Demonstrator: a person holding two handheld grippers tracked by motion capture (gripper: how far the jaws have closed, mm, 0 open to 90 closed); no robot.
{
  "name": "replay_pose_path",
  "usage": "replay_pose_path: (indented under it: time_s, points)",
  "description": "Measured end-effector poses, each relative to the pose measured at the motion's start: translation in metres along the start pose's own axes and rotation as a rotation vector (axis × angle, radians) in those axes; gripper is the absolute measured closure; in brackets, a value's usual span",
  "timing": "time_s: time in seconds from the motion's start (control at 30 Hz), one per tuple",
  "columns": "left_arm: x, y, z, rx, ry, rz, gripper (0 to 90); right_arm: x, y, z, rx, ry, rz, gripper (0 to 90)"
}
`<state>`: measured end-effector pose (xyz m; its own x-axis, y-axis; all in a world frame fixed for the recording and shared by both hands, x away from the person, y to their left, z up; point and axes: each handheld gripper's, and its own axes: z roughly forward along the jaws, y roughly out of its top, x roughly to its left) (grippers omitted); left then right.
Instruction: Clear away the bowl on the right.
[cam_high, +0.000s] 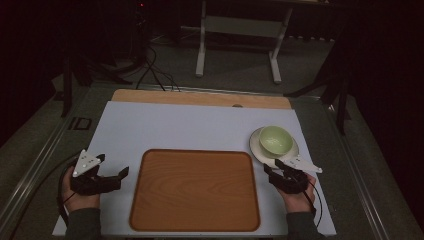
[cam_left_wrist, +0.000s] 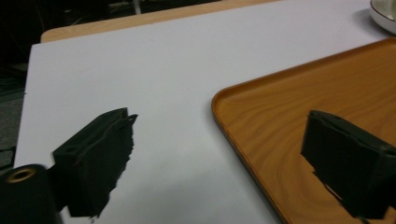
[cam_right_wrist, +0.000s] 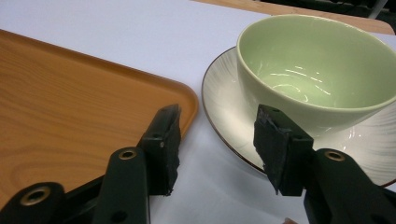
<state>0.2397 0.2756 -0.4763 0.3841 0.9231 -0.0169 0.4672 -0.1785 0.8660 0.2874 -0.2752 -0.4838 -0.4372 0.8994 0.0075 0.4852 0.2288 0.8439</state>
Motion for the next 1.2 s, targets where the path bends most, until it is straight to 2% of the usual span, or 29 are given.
replay_pose_path:
  time_s: [0.13, 0.37, 0.53, 0.67, 1.0, 1.2]
  points:
    - [0.001, 0.000, -0.002, -0.026, -0.038, 0.008, 8.8, 0.000, 0.000, 0.000, 0.005, 0.007, 0.004, 49.3]
    - [-0.001, -0.001, -0.001, -0.030, -0.028, 0.029, 7.8, -0.002, 0.003, 0.000, 0.003, 0.006, 0.035, 44.1]
    - [-0.003, -0.001, 0.000, -0.031, -0.020, 0.040, 8.0, -0.003, 0.010, -0.001, -0.004, 0.004, 0.025, 42.8]
    - [-0.002, -0.001, -0.001, -0.039, -0.018, 0.040, 8.0, -0.008, 0.015, -0.002, -0.016, 0.005, 0.041, 42.4]
    - [-0.002, -0.001, -0.001, -0.042, -0.020, 0.037, 8.4, -0.017, 0.037, -0.003, -0.065, -0.035, 0.031, 41.6]
    - [-0.001, -0.001, -0.002, -0.047, -0.016, 0.031, 8.5, -0.022, 0.044, 0.000, -0.073, -0.057, 0.032, 41.0]
